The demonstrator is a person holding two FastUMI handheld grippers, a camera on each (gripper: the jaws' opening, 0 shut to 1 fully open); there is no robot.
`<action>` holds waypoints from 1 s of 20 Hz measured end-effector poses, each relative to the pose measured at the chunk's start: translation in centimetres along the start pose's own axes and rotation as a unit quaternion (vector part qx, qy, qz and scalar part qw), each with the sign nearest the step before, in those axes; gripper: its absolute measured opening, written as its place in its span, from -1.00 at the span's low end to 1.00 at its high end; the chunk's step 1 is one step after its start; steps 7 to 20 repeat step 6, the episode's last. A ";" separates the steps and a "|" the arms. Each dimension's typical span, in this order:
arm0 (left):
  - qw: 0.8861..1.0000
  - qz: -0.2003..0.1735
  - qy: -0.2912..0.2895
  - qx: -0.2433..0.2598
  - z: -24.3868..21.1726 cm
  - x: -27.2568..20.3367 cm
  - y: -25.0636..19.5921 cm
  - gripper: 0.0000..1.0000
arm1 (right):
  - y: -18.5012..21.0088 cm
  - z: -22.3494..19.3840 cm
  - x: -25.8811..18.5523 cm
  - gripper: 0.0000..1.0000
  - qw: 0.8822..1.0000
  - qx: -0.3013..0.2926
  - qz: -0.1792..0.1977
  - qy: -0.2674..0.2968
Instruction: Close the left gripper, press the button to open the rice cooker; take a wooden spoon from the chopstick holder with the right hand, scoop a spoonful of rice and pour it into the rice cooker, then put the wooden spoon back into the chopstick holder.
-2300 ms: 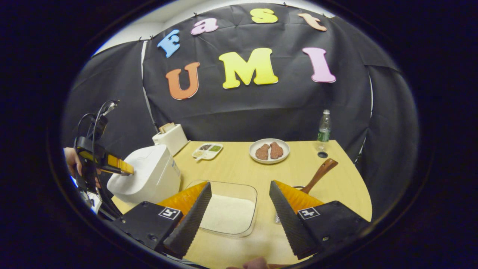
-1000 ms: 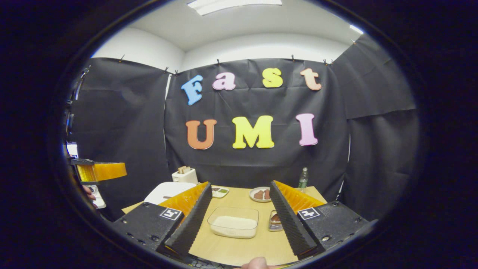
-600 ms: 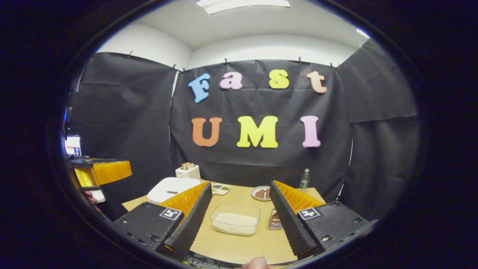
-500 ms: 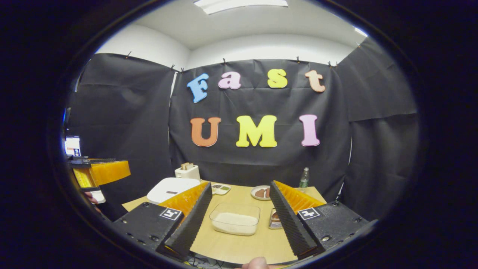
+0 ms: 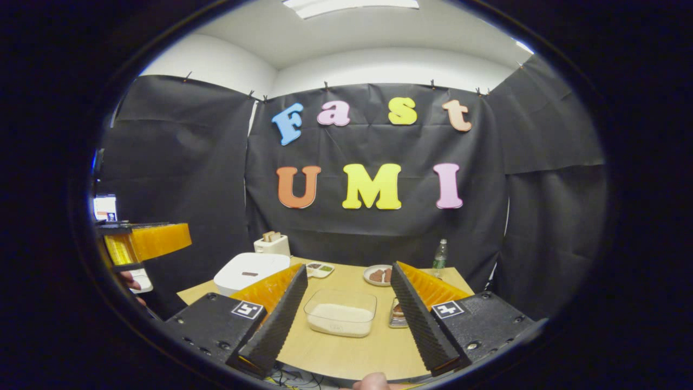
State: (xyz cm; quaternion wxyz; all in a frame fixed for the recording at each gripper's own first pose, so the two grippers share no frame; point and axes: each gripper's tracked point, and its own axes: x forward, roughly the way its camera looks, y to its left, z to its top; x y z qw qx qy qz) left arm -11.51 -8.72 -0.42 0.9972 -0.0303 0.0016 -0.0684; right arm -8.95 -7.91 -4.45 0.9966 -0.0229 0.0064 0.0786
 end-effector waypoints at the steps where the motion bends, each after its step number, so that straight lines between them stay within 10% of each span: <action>1: 1.000 -0.003 0.001 0.004 -0.2 0.1 0.0 0.89 | -0.2 0.0 -0.2 0.94 1.000 0.004 -0.005 0.001; 20: 1.000 -0.010 -0.001 0.016 -0.4 -0.3 -0.2 0.88 | -1.0 0.6 -0.8 0.94 1.000 0.015 -0.020 -0.008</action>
